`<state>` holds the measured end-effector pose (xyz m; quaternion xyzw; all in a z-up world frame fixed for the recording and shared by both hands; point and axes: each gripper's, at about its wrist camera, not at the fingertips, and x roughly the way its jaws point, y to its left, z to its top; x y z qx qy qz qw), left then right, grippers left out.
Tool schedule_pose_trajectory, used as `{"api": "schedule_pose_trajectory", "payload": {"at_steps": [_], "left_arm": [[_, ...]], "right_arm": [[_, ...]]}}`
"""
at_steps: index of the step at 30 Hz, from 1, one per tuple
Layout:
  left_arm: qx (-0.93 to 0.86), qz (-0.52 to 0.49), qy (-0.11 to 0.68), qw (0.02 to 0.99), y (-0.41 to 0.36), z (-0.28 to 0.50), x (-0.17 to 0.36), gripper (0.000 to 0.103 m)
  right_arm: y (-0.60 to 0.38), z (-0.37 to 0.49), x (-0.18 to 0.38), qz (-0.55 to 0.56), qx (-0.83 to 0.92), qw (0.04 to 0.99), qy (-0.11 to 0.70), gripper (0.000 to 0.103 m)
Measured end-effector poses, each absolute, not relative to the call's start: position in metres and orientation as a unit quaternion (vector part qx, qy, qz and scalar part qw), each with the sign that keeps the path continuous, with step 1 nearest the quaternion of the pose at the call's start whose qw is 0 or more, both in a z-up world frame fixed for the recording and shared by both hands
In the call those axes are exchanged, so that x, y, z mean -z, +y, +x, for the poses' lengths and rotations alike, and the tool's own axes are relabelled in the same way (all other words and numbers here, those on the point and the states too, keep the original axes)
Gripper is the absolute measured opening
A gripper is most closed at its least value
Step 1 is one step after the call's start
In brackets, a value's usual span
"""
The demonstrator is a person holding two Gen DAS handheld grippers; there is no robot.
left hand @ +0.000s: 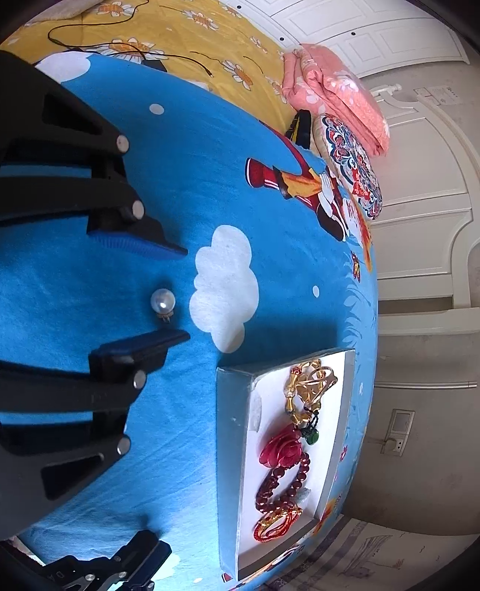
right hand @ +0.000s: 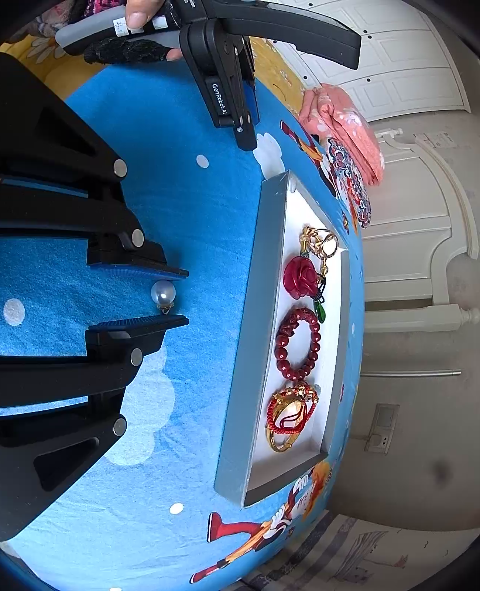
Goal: Organize jewelry
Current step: 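Grasp the other pearl earring with the left tool while the right tool holds its pearl, then carry both pearl earrings into the tray and open both tools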
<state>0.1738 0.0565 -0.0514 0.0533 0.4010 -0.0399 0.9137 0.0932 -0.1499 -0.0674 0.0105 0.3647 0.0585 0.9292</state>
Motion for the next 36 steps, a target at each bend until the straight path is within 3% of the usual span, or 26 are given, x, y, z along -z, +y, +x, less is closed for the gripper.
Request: {"api": "schedule_pose_trajectory", "payload": {"at_steps": [36], "left_arm": [[0.086,0.071,0.315,0.943,-0.035,0.086,0.041,0.019]], "right_arm": [[-0.186,0.067,0.053,0.024,-0.037,0.946,0.321,0.019]]}}
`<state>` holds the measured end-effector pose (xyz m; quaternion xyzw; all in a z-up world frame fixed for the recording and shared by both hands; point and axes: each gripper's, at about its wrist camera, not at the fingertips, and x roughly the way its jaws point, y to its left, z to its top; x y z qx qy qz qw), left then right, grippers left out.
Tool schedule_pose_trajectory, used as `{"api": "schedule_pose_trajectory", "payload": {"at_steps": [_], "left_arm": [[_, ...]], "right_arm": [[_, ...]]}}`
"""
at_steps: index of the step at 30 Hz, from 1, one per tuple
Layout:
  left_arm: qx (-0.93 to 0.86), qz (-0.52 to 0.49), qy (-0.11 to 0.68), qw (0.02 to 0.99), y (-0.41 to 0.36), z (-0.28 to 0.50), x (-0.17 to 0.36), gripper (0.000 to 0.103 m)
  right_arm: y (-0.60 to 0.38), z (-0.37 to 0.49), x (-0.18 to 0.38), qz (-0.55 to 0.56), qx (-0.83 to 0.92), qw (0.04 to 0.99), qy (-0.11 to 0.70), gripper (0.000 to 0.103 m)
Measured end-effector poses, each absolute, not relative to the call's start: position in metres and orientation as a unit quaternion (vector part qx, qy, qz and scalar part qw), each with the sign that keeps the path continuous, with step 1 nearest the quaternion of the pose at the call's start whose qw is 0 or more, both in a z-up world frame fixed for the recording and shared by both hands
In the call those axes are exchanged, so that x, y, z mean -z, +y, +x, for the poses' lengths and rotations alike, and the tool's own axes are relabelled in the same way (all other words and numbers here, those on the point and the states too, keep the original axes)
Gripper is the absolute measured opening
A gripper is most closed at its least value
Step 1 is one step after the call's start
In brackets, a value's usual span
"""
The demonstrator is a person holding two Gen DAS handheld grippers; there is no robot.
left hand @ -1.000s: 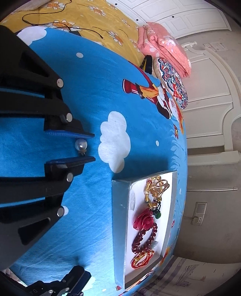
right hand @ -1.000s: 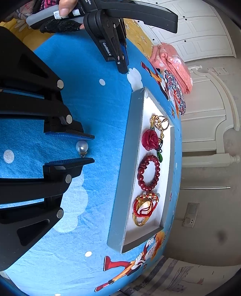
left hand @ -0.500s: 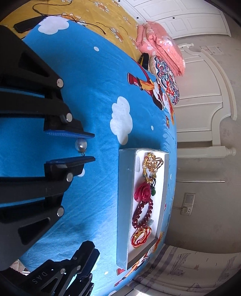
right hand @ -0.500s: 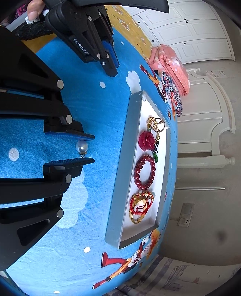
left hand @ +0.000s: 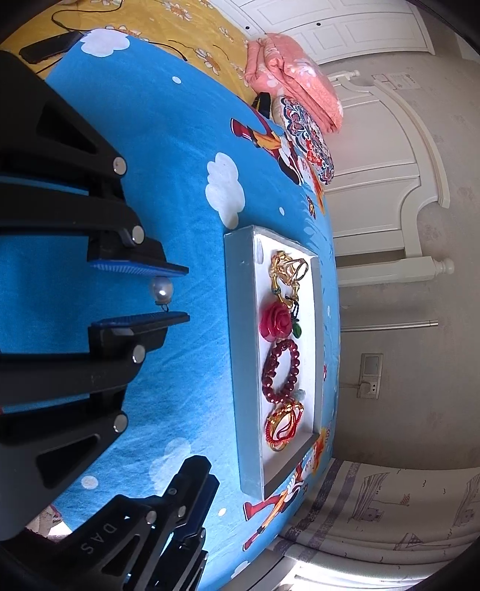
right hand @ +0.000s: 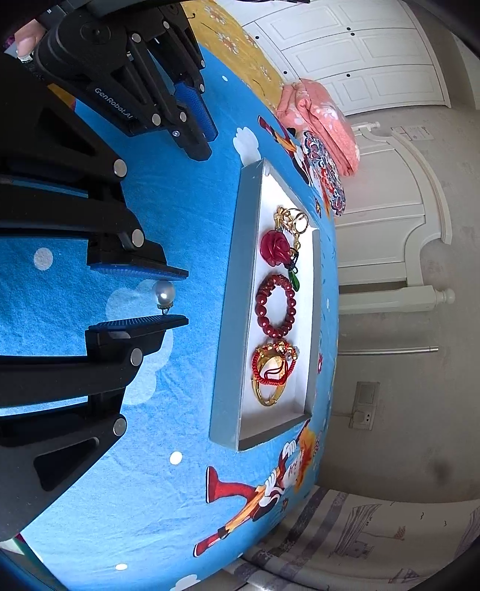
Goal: Organize jewelry
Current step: 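Carry both pearl earrings into the tray and open both tools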
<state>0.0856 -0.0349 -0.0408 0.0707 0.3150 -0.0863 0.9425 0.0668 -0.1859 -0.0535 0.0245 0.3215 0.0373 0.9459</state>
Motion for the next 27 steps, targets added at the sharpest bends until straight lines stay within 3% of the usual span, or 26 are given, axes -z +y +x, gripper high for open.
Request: {"api": "schedule_pose_trajectory", "payload": {"at_steps": [27], "left_arm": [[0.104,0.068,0.279,0.952,-0.074,0.079,0.024,0.019]], "right_arm": [[-0.210,0.063,0.030,0.026,-0.005,0.960,0.277,0.019]]}}
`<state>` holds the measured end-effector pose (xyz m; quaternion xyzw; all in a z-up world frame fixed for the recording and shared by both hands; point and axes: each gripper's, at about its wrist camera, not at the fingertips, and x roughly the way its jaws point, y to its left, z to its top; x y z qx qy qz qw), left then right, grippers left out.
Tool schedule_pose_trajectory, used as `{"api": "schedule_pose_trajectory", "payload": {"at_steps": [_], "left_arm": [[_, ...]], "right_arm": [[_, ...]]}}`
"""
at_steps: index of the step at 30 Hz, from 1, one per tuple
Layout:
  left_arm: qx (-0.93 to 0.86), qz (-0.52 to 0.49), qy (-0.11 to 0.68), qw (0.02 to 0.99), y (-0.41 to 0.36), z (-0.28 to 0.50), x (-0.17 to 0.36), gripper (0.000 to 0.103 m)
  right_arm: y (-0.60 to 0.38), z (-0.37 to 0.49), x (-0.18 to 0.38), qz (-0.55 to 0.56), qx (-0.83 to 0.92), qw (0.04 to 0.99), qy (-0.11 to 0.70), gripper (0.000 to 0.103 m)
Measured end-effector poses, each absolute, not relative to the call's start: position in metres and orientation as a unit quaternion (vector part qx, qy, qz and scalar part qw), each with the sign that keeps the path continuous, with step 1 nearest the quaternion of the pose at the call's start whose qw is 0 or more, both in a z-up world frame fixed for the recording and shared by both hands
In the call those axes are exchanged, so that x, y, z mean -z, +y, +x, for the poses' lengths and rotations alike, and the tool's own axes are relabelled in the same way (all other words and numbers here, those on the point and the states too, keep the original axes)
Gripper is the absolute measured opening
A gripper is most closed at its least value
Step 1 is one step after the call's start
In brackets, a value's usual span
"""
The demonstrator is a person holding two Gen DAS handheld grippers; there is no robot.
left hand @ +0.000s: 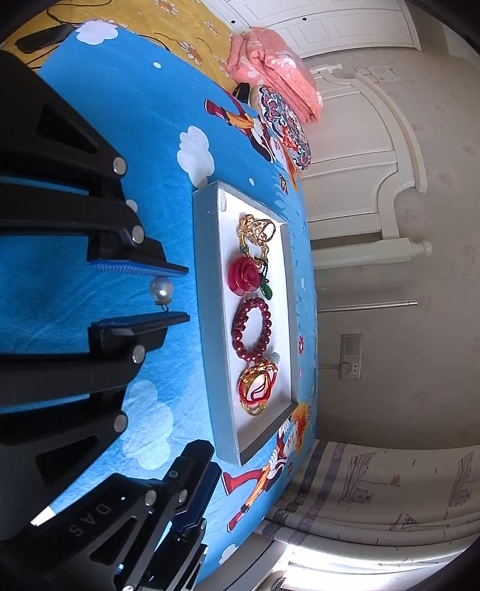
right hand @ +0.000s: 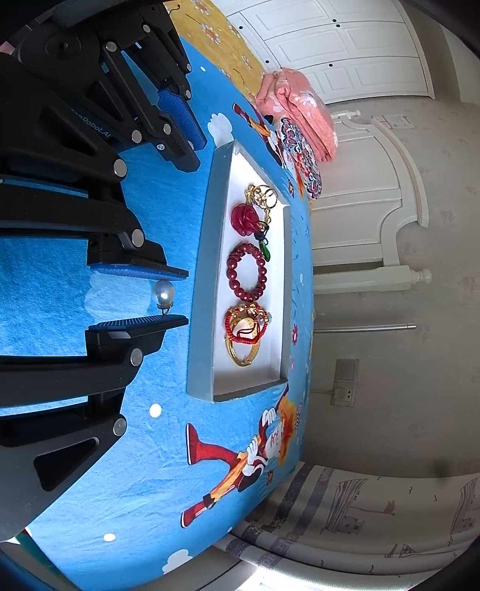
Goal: Organize jewelry
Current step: 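Carry both pearl earrings into the tray and open both tools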
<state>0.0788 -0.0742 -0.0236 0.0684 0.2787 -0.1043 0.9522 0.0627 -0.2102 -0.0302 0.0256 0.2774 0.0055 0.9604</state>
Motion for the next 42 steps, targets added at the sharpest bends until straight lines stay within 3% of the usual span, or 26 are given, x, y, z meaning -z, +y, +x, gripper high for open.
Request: {"api": "schedule_pose_trajectory", "payload": {"at_steps": [17,42], "left_arm": [[0.089,0.062,0.274,0.956,-0.078,0.138,-0.018,0.019],[0.032,0.044,0.322,0.945,-0.066,0.248,-0.003,0.019]], "right_arm": [[-0.221,0.114,0.002,0.017,0.004,0.962,0.273,0.019],[-0.201,0.212,0.017,-0.007,-0.003,0.948,0.318,0.019]]}}
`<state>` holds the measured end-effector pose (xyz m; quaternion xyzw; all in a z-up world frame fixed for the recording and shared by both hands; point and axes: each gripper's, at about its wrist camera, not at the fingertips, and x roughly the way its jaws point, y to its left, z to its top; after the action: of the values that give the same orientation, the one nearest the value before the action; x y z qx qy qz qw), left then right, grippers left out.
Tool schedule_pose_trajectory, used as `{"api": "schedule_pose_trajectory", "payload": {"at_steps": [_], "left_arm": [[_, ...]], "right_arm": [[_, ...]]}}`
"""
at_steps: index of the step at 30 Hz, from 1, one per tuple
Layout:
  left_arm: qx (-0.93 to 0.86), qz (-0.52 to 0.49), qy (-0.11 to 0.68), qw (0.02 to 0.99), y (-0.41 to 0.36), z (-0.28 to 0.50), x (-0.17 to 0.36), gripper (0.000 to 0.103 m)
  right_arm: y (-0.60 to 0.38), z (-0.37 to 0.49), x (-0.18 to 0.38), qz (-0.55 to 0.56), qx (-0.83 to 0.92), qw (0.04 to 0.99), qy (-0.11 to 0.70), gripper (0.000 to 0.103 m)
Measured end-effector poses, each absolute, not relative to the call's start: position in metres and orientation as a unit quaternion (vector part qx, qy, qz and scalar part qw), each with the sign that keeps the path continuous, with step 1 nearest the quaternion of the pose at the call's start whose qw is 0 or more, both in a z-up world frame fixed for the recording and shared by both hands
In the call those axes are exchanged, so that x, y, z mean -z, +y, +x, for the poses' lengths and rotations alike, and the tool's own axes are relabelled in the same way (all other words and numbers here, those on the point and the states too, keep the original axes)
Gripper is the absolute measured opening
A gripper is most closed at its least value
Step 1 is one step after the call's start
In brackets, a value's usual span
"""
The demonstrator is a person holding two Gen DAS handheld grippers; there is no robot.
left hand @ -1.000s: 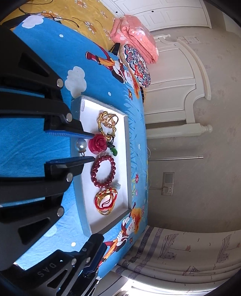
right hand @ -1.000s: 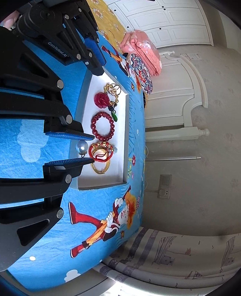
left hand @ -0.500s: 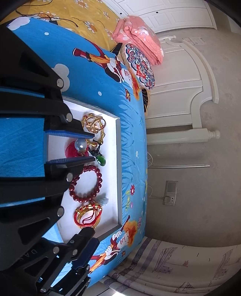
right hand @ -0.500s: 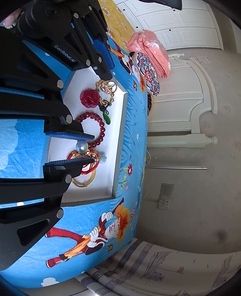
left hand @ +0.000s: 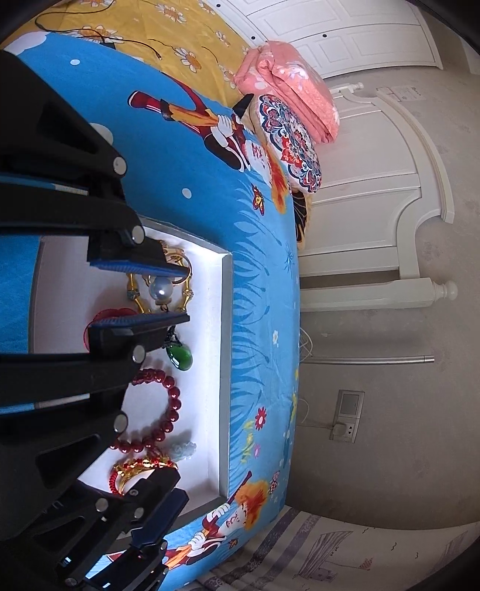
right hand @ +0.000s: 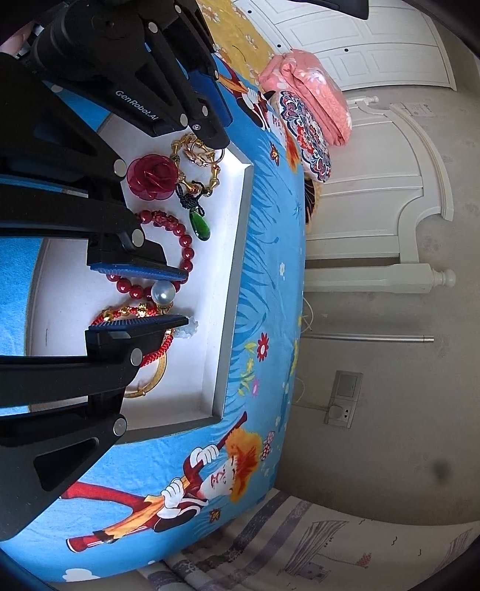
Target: Organize jewelry
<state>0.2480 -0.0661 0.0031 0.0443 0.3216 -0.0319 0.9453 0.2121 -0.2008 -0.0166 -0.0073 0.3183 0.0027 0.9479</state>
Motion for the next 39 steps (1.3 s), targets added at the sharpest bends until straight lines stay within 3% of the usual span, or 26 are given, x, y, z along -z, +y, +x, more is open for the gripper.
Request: {"api": "schedule_pose_trajectory", "payload": {"at_steps": [14,16,17,18,20,25,30,34,37,39], "left_arm": [[0.021,0.042,0.319,0.947,-0.059,0.260,-0.002,0.019],[0.020,0.045,0.316,0.948,-0.059,0.261,-0.004,0.030],[0.018,0.045,0.313,0.949,-0.058,0.260,-0.005,0.042],[0.013,0.044,0.307,0.950,-0.056,0.259,-0.006,0.054],[0.009,0.043,0.301,0.952,-0.054,0.258,-0.008,0.062],[0.014,0.049,0.298,0.953,-0.056,0.255,-0.009,0.068],[0.028,0.052,0.287,0.956,-0.057,0.249,-0.013,0.082],[0.040,0.056,0.266,0.961,-0.056,0.241,-0.023,0.097],[0.050,0.055,0.251,0.965,-0.053,0.233,-0.032,0.098],[0.057,0.051,0.252,0.965,-0.051,0.231,-0.037,0.098]], "right_arm": [[-0.190,0.230,0.020,-0.022,-0.009,0.945,0.327,0.023],[-0.192,0.230,0.021,-0.018,-0.006,0.944,0.329,0.026],[-0.193,0.229,0.020,-0.016,-0.006,0.945,0.328,0.028],[-0.194,0.228,0.020,-0.015,-0.006,0.945,0.327,0.035],[-0.197,0.225,0.018,-0.011,-0.005,0.947,0.321,0.046],[-0.200,0.219,0.014,-0.014,-0.005,0.949,0.316,0.046],[-0.206,0.211,0.007,-0.017,0.002,0.950,0.312,0.047],[-0.218,0.200,-0.002,0.001,0.016,0.951,0.308,0.054],[-0.227,0.192,-0.010,0.012,0.022,0.953,0.302,0.058],[-0.232,0.189,-0.014,0.016,0.033,0.953,0.300,0.068]]}}
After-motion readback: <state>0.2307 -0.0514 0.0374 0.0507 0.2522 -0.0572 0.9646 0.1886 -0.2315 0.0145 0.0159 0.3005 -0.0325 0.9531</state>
